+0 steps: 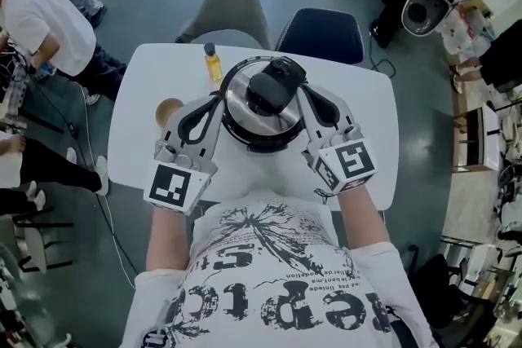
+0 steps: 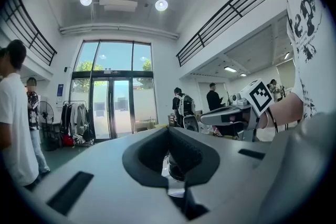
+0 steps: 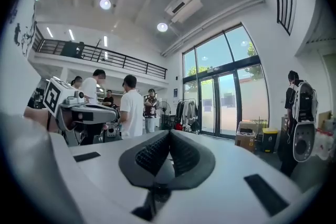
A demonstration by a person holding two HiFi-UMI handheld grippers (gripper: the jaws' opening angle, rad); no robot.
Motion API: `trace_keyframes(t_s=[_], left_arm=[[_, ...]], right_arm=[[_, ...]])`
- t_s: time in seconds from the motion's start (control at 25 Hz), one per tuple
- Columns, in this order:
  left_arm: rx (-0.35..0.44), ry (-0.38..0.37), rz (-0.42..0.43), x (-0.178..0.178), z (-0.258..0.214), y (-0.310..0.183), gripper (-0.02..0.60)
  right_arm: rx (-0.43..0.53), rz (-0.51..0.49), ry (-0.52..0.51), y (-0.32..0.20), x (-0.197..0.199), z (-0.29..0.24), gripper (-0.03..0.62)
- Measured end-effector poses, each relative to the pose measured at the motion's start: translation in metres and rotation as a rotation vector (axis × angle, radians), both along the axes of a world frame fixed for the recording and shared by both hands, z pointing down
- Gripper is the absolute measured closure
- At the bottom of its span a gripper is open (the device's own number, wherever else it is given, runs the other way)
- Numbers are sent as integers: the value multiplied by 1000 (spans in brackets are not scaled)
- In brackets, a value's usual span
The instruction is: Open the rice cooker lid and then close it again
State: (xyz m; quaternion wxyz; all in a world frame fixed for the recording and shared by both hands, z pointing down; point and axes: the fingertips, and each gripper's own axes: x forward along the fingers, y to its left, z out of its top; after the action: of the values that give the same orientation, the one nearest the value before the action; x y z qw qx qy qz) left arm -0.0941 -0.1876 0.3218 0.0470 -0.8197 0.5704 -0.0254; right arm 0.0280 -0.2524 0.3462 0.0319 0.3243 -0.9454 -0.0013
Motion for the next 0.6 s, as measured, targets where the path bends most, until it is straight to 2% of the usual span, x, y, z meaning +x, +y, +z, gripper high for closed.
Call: trace_keyframes(t_s=[0.24,0.44,0.6], left_arm=[[3,-6,2,3,-3,0,568],[4,-8,6,7,-1,1,568],[11,-10,13,12,-2,2,568]], right_arm=[[-11,6,0,2,5,0,582],[15,-82,21,14,-2,1,582],[3,-67,11,13,2,-1,582]])
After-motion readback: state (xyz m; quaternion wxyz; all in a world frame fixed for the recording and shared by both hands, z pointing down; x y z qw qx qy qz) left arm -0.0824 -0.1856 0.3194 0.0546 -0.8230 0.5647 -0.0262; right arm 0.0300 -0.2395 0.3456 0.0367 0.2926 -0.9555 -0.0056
